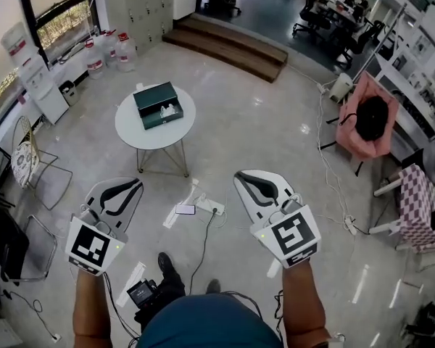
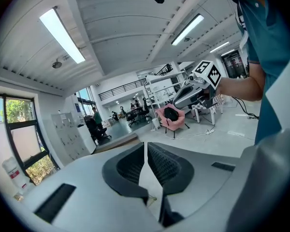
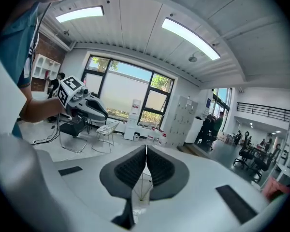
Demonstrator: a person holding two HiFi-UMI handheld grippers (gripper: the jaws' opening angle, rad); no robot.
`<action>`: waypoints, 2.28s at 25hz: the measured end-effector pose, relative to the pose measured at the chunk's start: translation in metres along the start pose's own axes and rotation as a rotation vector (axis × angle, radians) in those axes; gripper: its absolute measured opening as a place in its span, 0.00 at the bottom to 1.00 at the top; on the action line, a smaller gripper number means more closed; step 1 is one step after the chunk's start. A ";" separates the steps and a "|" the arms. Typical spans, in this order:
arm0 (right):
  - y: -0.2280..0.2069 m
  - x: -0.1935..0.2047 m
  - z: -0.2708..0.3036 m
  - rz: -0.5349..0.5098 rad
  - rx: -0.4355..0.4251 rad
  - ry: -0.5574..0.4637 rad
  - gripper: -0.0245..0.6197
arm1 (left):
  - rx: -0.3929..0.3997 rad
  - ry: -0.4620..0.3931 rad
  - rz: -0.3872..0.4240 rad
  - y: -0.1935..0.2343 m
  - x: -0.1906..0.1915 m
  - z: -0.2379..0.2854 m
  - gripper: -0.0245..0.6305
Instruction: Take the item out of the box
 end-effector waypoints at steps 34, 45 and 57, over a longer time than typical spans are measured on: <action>-0.143 -0.057 0.271 -0.034 -0.048 -0.049 0.10 | -0.160 0.008 -0.045 0.257 0.047 0.105 0.10; -0.289 0.012 0.295 -0.040 -0.209 -0.102 0.10 | -0.274 0.099 -0.076 0.225 -0.008 0.244 0.10; -0.353 0.039 0.301 -0.017 -0.223 -0.122 0.10 | -0.279 0.132 -0.070 0.223 -0.031 0.309 0.10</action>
Point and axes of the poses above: the fingertips, and each gripper's own axes: z forward along the fingers, y to its left, x out of its underside, the point moved 10 cm from there along -z, backward along the fingers, and after that the axes turned 3 degrees about -z, right-handed, at the moved point
